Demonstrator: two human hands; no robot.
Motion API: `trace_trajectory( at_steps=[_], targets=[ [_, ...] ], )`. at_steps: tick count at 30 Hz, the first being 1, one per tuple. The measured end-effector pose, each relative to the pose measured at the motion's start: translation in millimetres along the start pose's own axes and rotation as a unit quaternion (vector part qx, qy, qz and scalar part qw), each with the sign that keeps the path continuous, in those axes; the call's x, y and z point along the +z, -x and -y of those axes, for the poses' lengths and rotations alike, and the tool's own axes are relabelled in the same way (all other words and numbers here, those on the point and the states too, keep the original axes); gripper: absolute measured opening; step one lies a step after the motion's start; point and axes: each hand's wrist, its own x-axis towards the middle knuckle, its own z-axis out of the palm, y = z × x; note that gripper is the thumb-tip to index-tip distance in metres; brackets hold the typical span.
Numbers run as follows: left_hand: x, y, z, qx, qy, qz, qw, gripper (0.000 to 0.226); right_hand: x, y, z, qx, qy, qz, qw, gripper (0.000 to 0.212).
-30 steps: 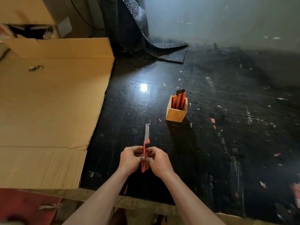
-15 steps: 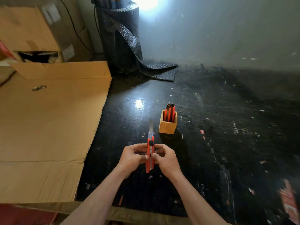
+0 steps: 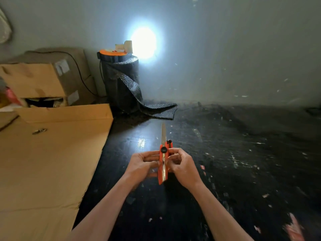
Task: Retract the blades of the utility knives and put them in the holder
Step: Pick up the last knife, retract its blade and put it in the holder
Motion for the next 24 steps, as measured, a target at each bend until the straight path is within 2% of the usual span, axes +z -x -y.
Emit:
trace_trajectory(
  at_steps=[3, 7, 17, 24],
  targets=[
    [6.9, 1.9, -11.1, 0.021, 0.002, 0.009, 1.000, 0.029, -10.2, -4.0, 19.8, -0.029, 0.047, -0.018, 0.998, 0.029],
    [12.2, 3.4, -22.1, 0.043, -0.014, 0.014, 0.999, 0.030, -18.9, -11.4, 39.8, -0.067, 0.111, -0.026, 0.991, 0.024],
    [9.4, 7.1, -34.1, 0.028, 0.000, 0.028, 0.999, 0.042, -29.1, -11.6, 53.3, -0.084, 0.135, 0.001, 0.987, 0.020],
    [11.7, 8.9, -43.5, 0.047, 0.001, 0.029, 0.998, 0.037, -31.4, -11.6, 62.6, -0.097, 0.160, -0.001, 0.982, 0.023]
  ],
)
